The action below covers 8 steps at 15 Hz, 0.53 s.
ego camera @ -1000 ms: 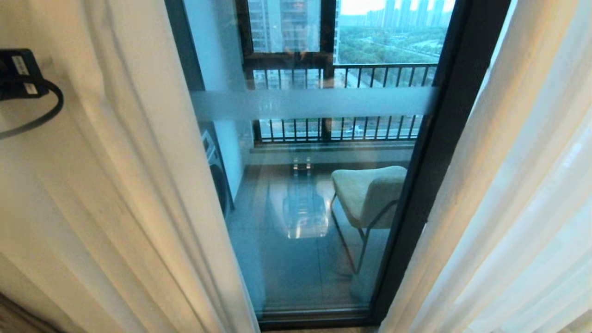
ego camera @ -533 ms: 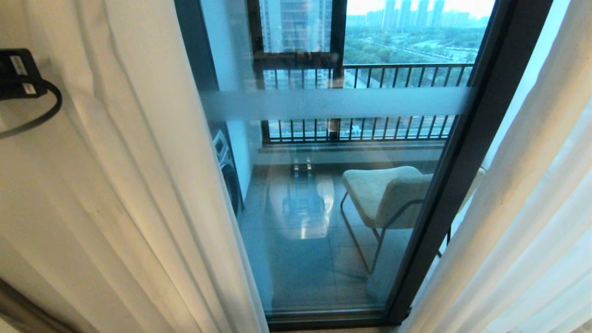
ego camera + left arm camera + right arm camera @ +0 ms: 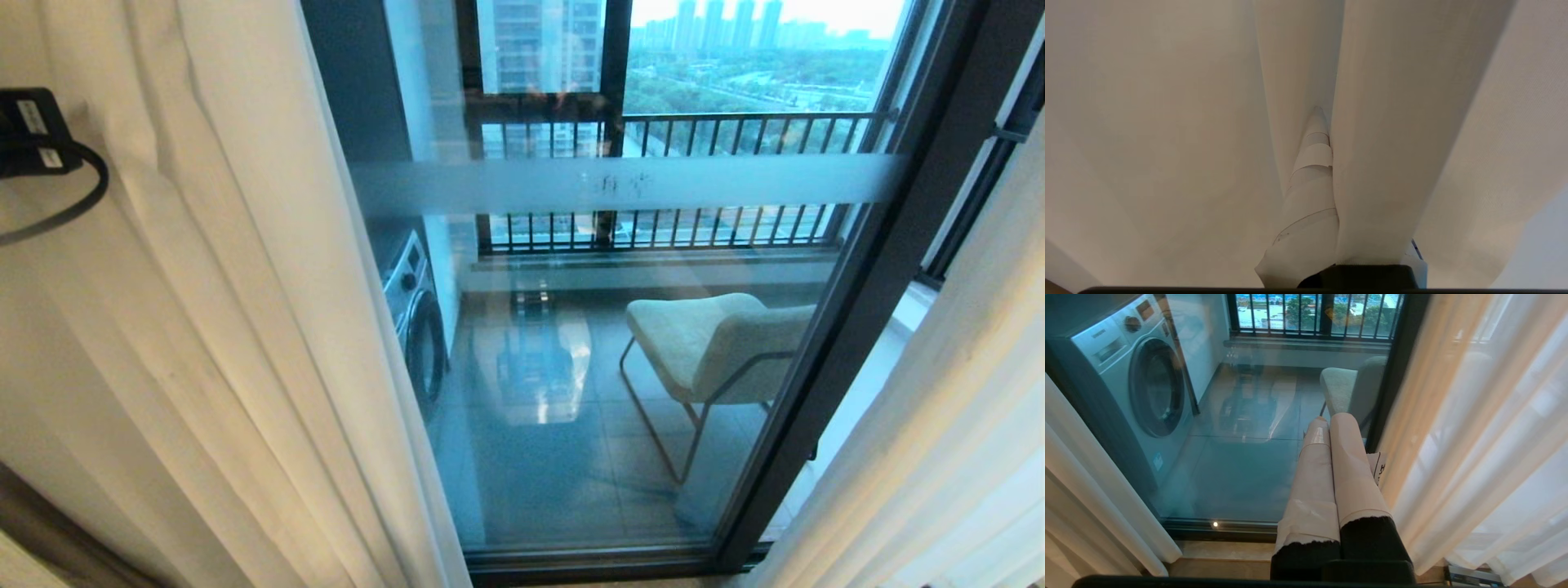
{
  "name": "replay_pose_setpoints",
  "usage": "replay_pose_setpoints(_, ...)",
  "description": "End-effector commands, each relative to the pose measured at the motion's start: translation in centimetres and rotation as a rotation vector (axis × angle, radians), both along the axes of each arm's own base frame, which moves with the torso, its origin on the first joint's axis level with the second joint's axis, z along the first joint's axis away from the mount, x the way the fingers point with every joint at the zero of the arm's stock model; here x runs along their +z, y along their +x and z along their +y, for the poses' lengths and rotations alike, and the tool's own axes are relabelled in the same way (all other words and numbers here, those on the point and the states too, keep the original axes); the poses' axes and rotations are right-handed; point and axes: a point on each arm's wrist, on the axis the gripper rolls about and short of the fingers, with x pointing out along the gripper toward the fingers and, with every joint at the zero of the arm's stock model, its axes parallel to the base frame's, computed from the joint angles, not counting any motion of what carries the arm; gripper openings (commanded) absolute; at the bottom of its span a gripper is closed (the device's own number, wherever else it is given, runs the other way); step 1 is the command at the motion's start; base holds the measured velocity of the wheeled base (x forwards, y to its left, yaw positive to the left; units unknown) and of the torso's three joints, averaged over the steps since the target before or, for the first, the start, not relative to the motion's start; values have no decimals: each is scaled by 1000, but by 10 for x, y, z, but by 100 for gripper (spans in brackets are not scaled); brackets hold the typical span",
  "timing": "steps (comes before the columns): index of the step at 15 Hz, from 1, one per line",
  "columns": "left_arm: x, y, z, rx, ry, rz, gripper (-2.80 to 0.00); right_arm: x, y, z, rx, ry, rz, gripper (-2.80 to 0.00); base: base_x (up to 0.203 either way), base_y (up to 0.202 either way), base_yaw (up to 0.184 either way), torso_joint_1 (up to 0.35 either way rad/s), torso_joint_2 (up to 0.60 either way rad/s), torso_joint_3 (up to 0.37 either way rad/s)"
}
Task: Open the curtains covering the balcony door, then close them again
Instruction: Pull the inner curtains open on both sides
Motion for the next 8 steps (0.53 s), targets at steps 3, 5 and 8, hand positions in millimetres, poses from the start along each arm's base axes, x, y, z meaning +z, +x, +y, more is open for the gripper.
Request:
replay_pose_setpoints(3,-1,1,1,2,-2,2,-280,0,0,0,1,-1,1,-280,0,190,-1,2,2,6)
replay_pose_setpoints(5,-2,1,2,4,-2,7,-280,0,0,0,1,-1,1,-280,0,151,-1,7,2,0)
replay_pose_setpoints(8,-2,1,2,7,-2,7,-280,0,0,0,1,-1,1,-280,0,19,1,0,1,3)
